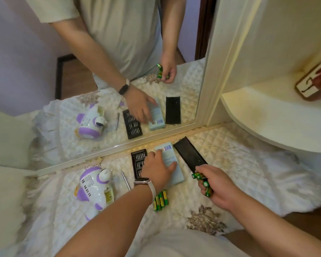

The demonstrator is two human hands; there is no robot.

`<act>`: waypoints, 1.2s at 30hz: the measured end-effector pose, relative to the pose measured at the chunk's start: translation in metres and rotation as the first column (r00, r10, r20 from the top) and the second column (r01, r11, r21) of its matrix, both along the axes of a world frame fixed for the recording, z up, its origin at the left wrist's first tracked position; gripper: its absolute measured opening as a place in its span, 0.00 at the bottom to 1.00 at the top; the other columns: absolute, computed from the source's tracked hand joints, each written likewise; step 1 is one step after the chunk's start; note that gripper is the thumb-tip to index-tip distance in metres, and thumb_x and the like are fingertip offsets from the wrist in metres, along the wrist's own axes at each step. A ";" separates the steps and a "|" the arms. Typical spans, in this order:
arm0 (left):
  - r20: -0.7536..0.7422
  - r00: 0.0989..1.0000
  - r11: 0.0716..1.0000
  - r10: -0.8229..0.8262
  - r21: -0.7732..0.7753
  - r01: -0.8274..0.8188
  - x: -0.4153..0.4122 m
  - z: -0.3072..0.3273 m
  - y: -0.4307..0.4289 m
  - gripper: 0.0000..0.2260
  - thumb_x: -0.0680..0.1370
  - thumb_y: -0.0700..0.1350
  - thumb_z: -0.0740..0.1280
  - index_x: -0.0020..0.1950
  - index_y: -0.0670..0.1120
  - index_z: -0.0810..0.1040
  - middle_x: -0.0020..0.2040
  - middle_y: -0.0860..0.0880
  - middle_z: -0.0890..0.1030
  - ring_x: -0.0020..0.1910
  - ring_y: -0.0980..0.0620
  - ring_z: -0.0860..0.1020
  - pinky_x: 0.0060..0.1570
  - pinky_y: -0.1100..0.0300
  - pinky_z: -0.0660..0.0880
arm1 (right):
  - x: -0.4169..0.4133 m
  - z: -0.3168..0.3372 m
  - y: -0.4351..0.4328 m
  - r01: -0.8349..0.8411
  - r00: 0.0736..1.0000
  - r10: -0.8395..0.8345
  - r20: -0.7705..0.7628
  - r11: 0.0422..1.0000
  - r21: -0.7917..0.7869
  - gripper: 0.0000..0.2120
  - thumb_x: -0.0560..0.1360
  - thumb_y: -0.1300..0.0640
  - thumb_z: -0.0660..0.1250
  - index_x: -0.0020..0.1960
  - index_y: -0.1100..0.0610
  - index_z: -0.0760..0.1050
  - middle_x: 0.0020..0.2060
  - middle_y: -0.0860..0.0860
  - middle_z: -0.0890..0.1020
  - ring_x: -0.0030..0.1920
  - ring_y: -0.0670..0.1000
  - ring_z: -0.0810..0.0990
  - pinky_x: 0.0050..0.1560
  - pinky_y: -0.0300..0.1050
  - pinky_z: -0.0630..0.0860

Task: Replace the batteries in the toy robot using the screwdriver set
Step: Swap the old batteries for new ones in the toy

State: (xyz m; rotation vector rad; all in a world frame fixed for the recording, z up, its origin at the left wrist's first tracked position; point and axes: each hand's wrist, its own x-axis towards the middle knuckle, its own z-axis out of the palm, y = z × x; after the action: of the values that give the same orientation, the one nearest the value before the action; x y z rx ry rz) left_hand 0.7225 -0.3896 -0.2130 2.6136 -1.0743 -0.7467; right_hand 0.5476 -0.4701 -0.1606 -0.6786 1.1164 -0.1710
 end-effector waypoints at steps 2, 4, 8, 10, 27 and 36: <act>-0.040 0.997 0.998 0.060 0.004 -0.060 0.002 -0.004 -0.014 0.33 0.74 0.67 0.65 0.72 0.49 0.66 0.64 0.46 0.71 0.63 0.43 0.72 0.59 0.47 0.75 | 0.002 -0.004 -0.006 0.009 1.000 -0.009 -0.016 1.000 0.013 0.10 0.79 0.61 0.63 0.39 0.57 0.72 0.24 0.50 0.68 0.24 0.47 0.64 0.25 0.41 0.57; -0.059 0.995 0.996 0.077 0.053 -0.074 0.003 -0.006 -0.024 0.34 0.73 0.68 0.66 0.71 0.49 0.64 0.62 0.46 0.71 0.62 0.43 0.73 0.57 0.47 0.76 | 0.005 -0.007 -0.012 0.018 0.999 -0.017 -0.039 0.999 0.032 0.09 0.79 0.61 0.63 0.39 0.58 0.72 0.25 0.51 0.69 0.23 0.47 0.64 0.24 0.41 0.58; -0.064 0.991 0.989 0.120 0.092 -0.114 0.002 -0.008 -0.035 0.34 0.72 0.64 0.69 0.70 0.49 0.62 0.62 0.45 0.71 0.61 0.41 0.74 0.55 0.46 0.77 | 0.009 -0.013 -0.020 -0.008 0.998 0.012 -0.066 0.999 0.053 0.08 0.79 0.61 0.63 0.41 0.58 0.72 0.25 0.51 0.70 0.23 0.47 0.65 0.25 0.41 0.58; -0.096 0.984 0.986 0.152 0.078 -0.145 0.002 -0.007 -0.037 0.34 0.71 0.60 0.70 0.71 0.48 0.61 0.62 0.45 0.70 0.61 0.41 0.73 0.57 0.46 0.76 | 0.012 -0.015 -0.025 -0.030 0.997 0.034 -0.075 0.998 0.046 0.08 0.79 0.60 0.62 0.41 0.58 0.72 0.26 0.51 0.70 0.23 0.47 0.65 0.26 0.41 0.58; -0.376 0.922 0.813 0.090 -0.506 -0.286 -0.015 0.078 0.049 0.34 0.72 0.46 0.72 0.75 0.56 0.62 0.66 0.60 0.71 0.65 0.64 0.71 0.59 0.70 0.71 | 0.033 0.043 -0.013 -0.322 0.940 0.340 0.022 0.907 -0.272 0.16 0.77 0.52 0.67 0.31 0.54 0.72 0.30 0.53 0.72 0.27 0.48 0.69 0.28 0.42 0.62; -0.012 1.000 0.816 -0.015 -0.577 0.005 -0.023 0.137 0.103 0.36 0.65 0.56 0.70 0.72 0.53 0.68 0.62 0.59 0.74 0.59 0.60 0.74 0.57 0.66 0.72 | 0.030 0.101 0.008 -0.433 0.827 0.562 0.005 0.644 -0.631 0.06 0.77 0.53 0.67 0.44 0.53 0.80 0.32 0.46 0.78 0.35 0.47 0.74 0.40 0.46 0.71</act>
State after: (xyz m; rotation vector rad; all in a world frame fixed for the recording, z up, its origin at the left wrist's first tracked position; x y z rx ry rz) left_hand 0.6990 -0.2870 -0.0760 2.0730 -1.0983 -0.3565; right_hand 0.5780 -0.4619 -0.0596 -1.5041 0.6166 -0.1135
